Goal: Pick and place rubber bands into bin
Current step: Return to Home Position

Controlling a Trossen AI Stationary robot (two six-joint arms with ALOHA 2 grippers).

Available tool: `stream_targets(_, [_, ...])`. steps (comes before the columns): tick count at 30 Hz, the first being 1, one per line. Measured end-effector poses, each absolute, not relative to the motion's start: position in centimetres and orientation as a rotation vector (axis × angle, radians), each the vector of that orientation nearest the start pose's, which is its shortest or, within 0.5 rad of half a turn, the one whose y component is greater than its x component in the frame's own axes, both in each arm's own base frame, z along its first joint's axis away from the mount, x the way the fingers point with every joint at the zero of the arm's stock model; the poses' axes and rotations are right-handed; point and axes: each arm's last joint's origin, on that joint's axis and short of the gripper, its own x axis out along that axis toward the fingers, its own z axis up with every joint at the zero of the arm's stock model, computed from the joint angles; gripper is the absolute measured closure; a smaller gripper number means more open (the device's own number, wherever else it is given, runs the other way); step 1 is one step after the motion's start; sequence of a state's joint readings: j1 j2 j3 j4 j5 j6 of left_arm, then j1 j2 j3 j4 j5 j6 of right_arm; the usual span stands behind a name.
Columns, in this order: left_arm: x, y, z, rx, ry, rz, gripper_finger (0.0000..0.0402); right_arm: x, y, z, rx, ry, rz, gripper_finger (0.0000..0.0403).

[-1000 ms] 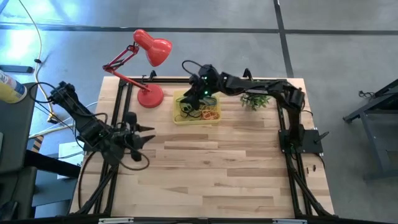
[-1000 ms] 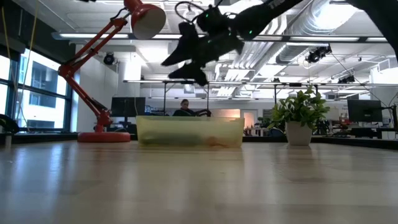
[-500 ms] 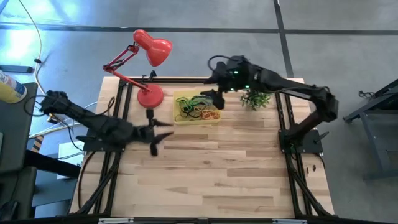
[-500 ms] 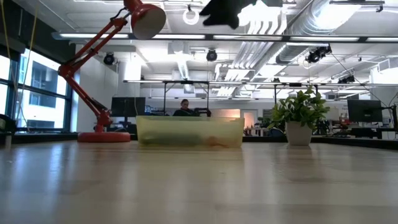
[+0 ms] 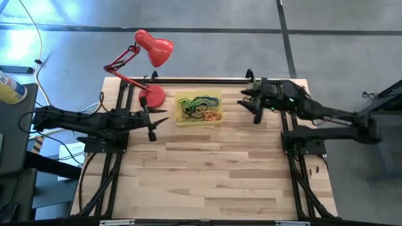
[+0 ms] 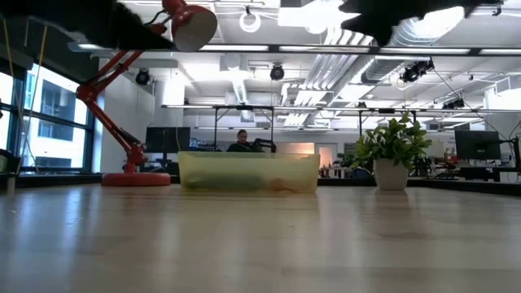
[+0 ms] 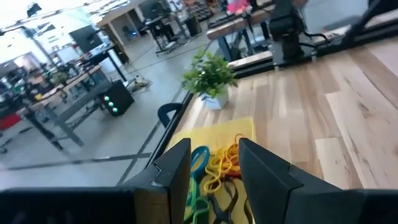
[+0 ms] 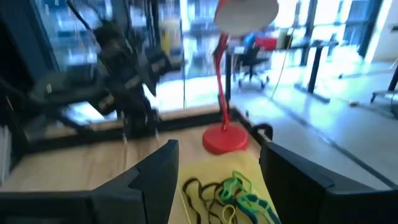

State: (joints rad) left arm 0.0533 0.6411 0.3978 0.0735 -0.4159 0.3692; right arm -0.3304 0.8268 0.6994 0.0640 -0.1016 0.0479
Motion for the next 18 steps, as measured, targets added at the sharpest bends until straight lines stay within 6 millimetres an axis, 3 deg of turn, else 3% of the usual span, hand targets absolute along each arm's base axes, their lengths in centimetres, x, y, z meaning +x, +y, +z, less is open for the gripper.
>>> stream_targets(5, [12.8, 1.9, 23.0, 0.349, 0.186, 0.484, 0.0277, 14.7, -4.2, 28.9, 0.127, -0.046, -0.249, 0.0189])
stream_targets(12, [9.5, 2.0, 22.2, 0.318, 0.191, 0.569, 0.0277, 13.5, -2.9, 24.5, 0.203, -0.090, -0.283, 0.0189])
stream_targets(18, [7.1, 1.9, 21.9, 0.291, 0.167, 0.607, 0.0277, 12.3, -2.6, 22.2, 0.258, -0.138, -0.294, 0.0190])
